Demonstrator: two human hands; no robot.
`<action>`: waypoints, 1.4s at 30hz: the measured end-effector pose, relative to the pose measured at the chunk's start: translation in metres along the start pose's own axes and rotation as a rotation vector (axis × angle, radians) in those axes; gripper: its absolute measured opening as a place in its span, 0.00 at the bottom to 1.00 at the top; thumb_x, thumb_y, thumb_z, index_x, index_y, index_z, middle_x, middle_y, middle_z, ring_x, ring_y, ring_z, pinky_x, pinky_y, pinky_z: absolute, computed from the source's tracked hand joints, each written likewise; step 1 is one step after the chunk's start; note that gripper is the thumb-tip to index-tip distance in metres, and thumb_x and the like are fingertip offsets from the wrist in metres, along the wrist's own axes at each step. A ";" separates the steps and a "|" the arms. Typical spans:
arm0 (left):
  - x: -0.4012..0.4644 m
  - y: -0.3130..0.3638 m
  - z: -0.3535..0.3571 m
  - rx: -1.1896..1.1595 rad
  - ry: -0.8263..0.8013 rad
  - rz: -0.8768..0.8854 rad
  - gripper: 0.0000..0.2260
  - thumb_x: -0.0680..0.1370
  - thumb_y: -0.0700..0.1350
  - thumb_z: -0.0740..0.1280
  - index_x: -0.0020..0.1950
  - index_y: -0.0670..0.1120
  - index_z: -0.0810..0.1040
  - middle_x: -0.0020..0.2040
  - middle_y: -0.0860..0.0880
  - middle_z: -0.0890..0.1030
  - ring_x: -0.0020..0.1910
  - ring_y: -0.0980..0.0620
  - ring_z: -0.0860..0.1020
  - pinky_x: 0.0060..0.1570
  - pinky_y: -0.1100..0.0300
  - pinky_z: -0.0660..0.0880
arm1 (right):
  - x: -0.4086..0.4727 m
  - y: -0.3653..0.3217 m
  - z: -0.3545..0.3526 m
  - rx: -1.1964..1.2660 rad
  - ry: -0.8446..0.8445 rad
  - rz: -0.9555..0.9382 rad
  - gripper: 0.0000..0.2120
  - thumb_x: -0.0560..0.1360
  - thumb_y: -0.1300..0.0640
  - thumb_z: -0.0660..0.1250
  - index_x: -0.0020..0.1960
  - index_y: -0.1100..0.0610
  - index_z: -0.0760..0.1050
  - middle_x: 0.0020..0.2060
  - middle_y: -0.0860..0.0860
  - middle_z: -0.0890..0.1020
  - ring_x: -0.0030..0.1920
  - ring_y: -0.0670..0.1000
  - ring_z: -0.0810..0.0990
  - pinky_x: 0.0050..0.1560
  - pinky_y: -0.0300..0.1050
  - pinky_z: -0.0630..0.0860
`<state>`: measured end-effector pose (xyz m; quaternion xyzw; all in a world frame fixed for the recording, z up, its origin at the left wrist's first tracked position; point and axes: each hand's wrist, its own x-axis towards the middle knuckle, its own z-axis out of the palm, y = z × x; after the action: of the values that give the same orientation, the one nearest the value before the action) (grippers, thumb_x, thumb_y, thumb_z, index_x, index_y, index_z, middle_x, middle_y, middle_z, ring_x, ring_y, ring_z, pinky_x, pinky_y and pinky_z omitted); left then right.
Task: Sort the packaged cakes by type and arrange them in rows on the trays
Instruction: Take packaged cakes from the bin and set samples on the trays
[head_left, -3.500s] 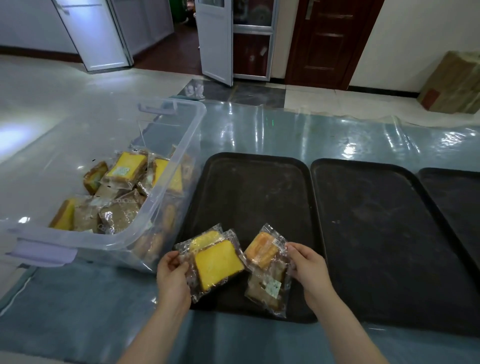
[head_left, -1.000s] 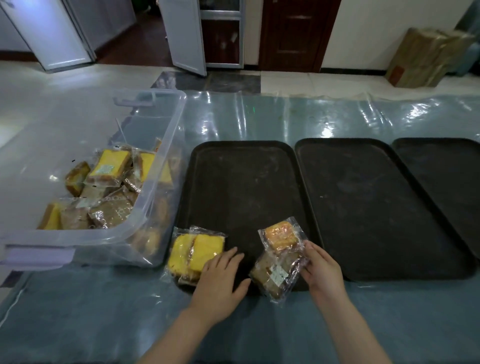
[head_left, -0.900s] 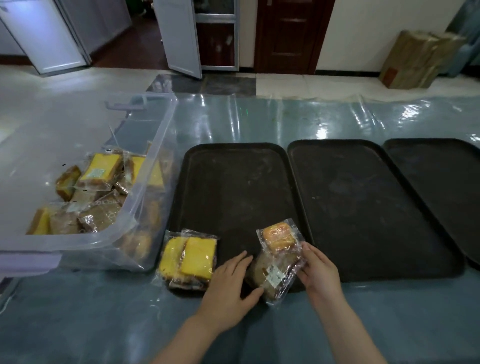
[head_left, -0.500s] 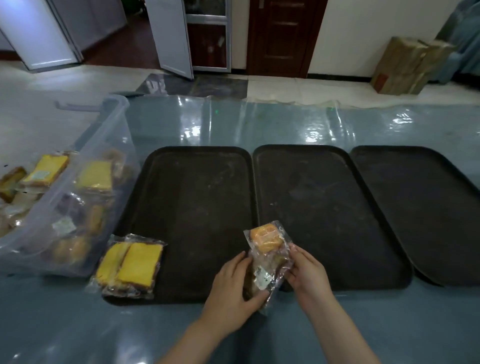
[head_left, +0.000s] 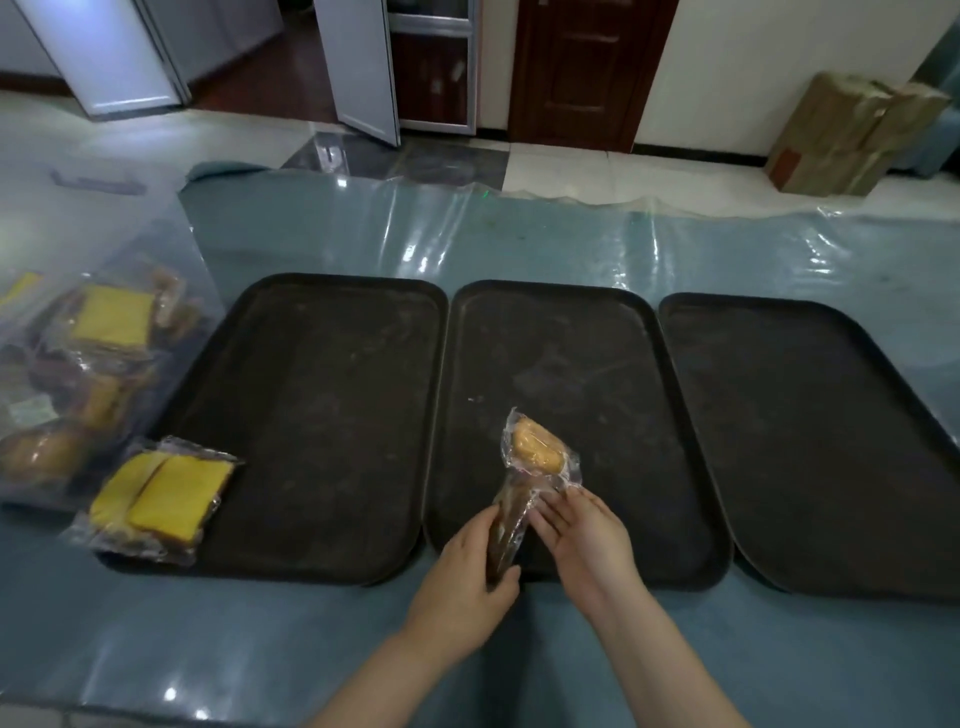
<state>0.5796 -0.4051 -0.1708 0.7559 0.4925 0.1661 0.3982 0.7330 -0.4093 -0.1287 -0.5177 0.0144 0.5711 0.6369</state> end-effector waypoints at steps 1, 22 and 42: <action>0.000 0.004 0.003 -0.018 -0.002 -0.005 0.29 0.77 0.50 0.67 0.76 0.54 0.61 0.66 0.63 0.67 0.67 0.63 0.68 0.64 0.71 0.63 | 0.001 -0.003 -0.003 0.001 -0.017 0.010 0.11 0.84 0.62 0.58 0.61 0.67 0.74 0.48 0.62 0.85 0.50 0.57 0.86 0.49 0.49 0.82; 0.029 -0.015 -0.023 -0.245 0.227 -0.216 0.09 0.83 0.44 0.59 0.62 0.54 0.70 0.50 0.57 0.80 0.48 0.62 0.78 0.42 0.71 0.70 | 0.004 -0.029 -0.031 -0.197 0.102 -0.096 0.10 0.82 0.64 0.61 0.62 0.66 0.72 0.54 0.62 0.83 0.57 0.59 0.82 0.58 0.52 0.79; 0.051 -0.046 -0.046 0.298 0.240 -0.194 0.33 0.75 0.43 0.69 0.78 0.46 0.61 0.79 0.47 0.58 0.77 0.47 0.55 0.75 0.46 0.56 | 0.020 -0.016 -0.029 -0.426 0.168 -0.166 0.06 0.82 0.61 0.61 0.55 0.62 0.75 0.52 0.58 0.82 0.52 0.54 0.84 0.46 0.43 0.82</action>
<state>0.5451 -0.3313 -0.1839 0.7304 0.6258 0.1411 0.2348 0.7684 -0.4118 -0.1446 -0.6855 -0.0959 0.4620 0.5545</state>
